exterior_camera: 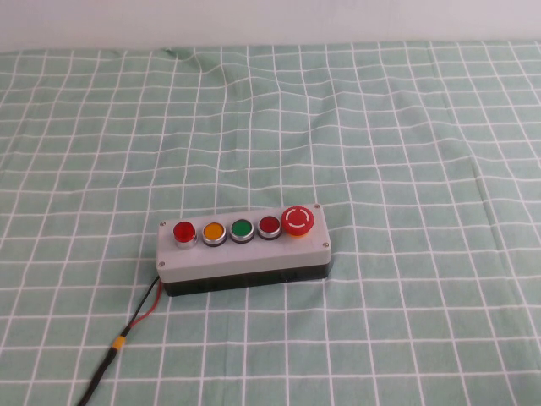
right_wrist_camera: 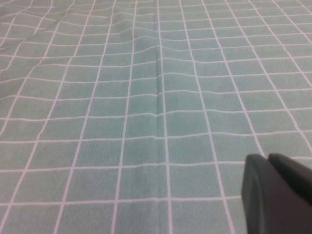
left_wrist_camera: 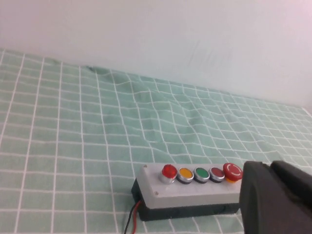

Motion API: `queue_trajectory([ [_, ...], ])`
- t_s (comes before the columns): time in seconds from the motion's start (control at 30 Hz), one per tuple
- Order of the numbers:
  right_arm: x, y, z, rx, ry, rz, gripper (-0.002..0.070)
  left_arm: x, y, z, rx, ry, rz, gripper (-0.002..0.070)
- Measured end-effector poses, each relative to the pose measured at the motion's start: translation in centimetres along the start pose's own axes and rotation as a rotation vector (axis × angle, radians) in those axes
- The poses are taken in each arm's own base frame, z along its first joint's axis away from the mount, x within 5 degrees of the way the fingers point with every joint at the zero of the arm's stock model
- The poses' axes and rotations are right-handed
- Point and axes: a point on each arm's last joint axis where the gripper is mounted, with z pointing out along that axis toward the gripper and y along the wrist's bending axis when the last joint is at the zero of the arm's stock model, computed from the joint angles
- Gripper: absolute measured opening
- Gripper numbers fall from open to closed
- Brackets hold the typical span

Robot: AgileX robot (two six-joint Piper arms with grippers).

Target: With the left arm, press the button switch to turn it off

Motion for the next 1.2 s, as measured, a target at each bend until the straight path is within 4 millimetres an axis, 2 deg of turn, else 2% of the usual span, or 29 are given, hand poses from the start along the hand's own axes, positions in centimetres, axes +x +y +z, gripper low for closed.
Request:
queue_trajectory([
  [0.07, 0.0, 0.0, 0.0, 0.0, 0.0, 0.0, -0.0017, 1.1, 0.5, -0.5, -0.016, 0.006, -0.028, -0.0002],
  [0.27, 0.0, 0.0, 0.0, 0.0, 0.0, 0.0, -0.0017, 2.4, 0.8, 0.3, -0.044, 0.073, -0.035, -0.0002],
  [0.47, 0.0, 0.0, 0.0, 0.0, 0.0, 0.0, -0.0017, 2.4, 0.8, 0.3, -0.045, 0.071, -0.034, -0.0002],
  [0.6, 0.0, 0.0, 0.0, 0.0, 0.0, 0.0, -0.0017, 1.7, 1.0, 0.4, -0.063, -0.004, 0.001, -0.0002],
  [0.73, 0.0, 0.0, 0.0, 0.0, 0.0, 0.0, -0.0017, 1.9, 1.4, 1.3, -0.097, -0.054, 0.062, -0.0002],
  [0.83, 0.0, 0.0, 0.0, 0.0, 0.0, 0.0, -0.0017, 3.1, 1.6, 3.2, -0.094, -0.083, 0.157, -0.0002],
  [1.0, 0.0, 0.0, 0.0, 0.0, 0.0, 0.0, -0.0017, 7.0, 1.7, 6.8, -0.052, -0.117, 0.377, -0.0002],
  [1.2, 0.0, 0.0, 0.0, 0.0, 0.0, 0.0, -0.0017, 11.7, 2.9, 9.3, -0.093, -0.069, 0.391, -0.0002],
])
